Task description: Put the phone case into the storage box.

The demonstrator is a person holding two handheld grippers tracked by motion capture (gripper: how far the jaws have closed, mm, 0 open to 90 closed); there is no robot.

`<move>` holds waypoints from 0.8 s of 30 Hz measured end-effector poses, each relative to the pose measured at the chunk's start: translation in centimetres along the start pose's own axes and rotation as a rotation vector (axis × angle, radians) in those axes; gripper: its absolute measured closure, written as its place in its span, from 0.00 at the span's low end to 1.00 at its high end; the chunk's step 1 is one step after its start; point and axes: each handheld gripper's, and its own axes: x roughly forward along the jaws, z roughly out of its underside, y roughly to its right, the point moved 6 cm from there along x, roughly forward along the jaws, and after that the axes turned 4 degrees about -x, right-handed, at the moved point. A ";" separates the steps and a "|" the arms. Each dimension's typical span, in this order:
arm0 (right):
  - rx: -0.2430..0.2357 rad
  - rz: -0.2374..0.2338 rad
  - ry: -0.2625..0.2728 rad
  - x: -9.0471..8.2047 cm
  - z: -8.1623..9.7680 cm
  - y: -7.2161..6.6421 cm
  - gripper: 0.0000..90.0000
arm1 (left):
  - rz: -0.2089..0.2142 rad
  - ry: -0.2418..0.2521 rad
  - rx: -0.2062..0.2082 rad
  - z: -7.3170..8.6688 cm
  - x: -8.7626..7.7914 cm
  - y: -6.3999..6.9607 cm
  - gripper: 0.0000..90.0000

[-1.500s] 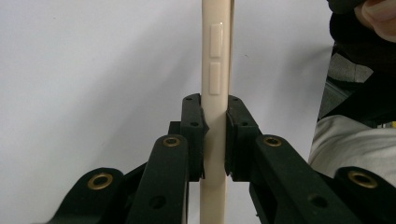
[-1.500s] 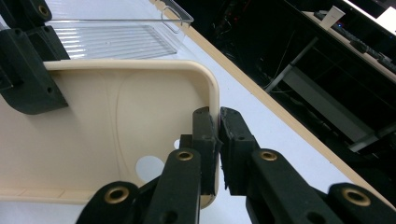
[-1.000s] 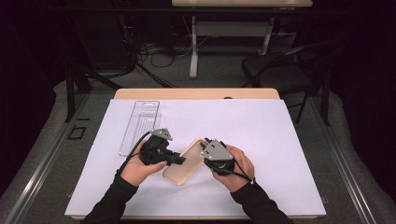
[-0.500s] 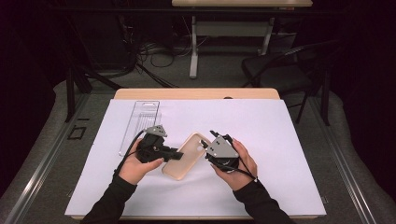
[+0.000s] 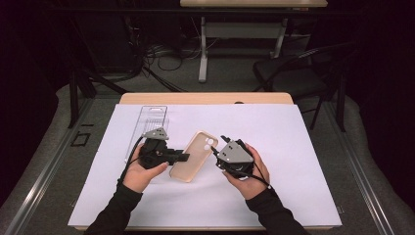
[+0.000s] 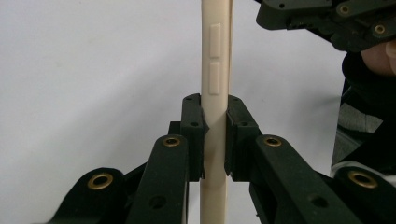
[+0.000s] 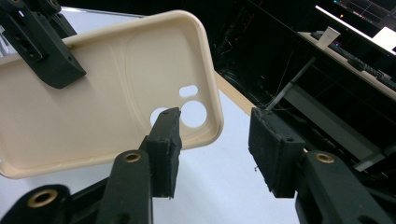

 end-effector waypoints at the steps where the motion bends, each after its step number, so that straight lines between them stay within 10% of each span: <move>1: 0.006 -0.007 0.000 0.0 0.0 0.0 0.58 | -0.001 0.008 0.000 0.0 -0.1 0.0 0.90; 18: 0.128 -0.074 -0.005 0.0 0.3 1.0 0.42 | 0.013 0.098 -0.013 -0.5 -0.9 -0.2 0.90; 24: 0.252 -0.120 -0.043 0.2 1.0 1.4 0.36 | 0.025 0.134 -0.016 -0.6 -1.3 -0.3 0.90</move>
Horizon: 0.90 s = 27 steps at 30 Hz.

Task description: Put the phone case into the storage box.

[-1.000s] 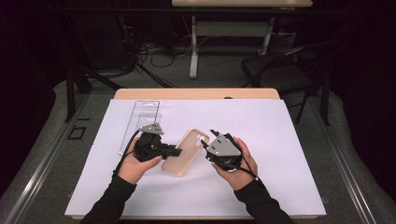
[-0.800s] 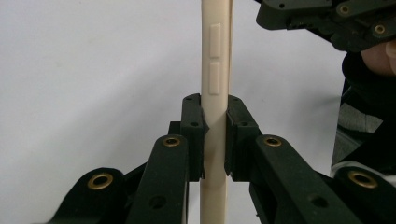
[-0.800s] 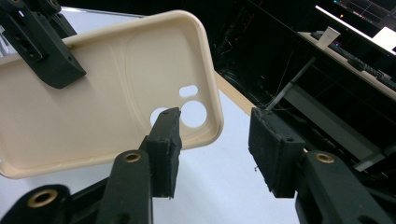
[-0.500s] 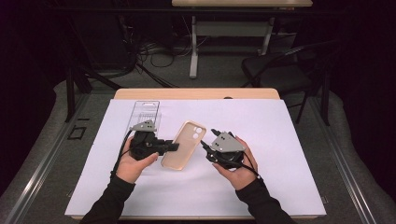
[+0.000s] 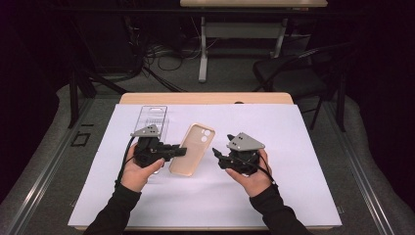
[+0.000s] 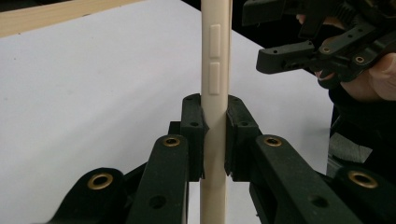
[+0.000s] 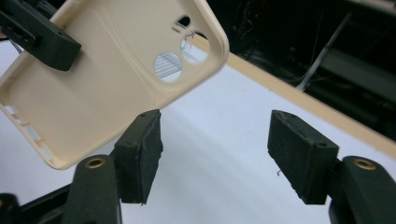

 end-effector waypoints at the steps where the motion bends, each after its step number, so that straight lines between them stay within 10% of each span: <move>1: 0.013 -0.014 -0.003 0.0 0.0 0.0 0.34 | 0.002 0.004 -0.001 0.0 0.0 0.0 0.90; 7: 0.101 -0.110 -0.035 0.5 0.6 0.1 0.22 | 0.007 0.022 -0.001 -0.1 -0.1 0.1 0.90; 27: 0.279 -0.223 -0.047 0.7 1.1 0.9 0.16 | 0.040 0.085 -0.020 -0.2 -0.4 -0.1 0.90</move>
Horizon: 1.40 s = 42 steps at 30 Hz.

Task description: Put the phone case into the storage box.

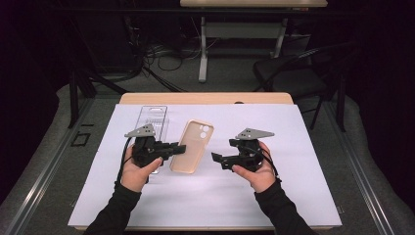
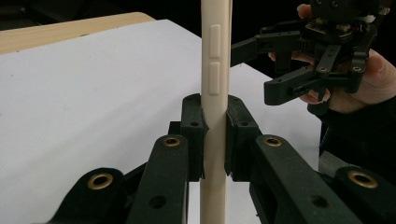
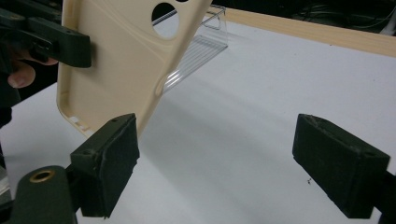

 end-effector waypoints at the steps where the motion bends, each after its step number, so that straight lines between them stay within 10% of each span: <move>1: 0.008 -0.004 -0.001 0.0 0.0 0.1 0.16 | 0.005 0.003 -0.003 0.0 0.0 0.0 0.90; 16: 0.010 -0.049 0.021 -0.4 -0.1 -0.2 0.17 | 0.041 0.026 -0.017 0.0 0.0 0.2 0.90; 42: 0.044 -0.245 0.066 -0.4 0.0 -1.6 0.50 | 0.124 0.060 -0.033 -0.1 0.2 1.0 0.90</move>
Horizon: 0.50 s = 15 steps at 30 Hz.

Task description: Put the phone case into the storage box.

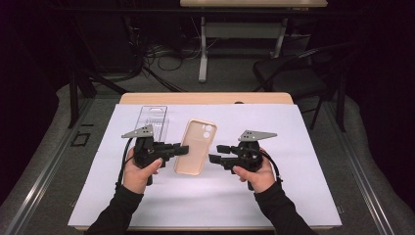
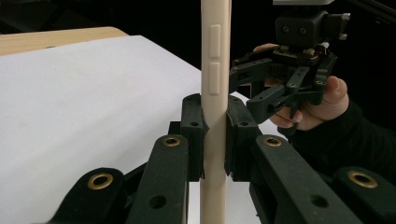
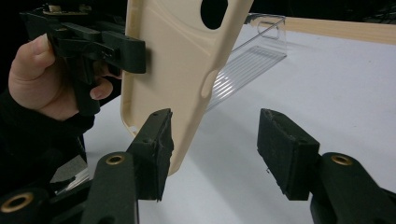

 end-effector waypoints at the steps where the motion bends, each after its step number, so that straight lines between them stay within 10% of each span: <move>1: 0.000 -0.005 -0.001 0.1 0.0 -0.1 0.50 | 0.002 -0.001 -0.001 0.0 0.0 0.0 0.90; 15: 0.018 -0.045 0.041 0.2 -0.1 -0.4 0.52 | 0.024 0.011 -0.002 0.0 0.1 0.4 0.90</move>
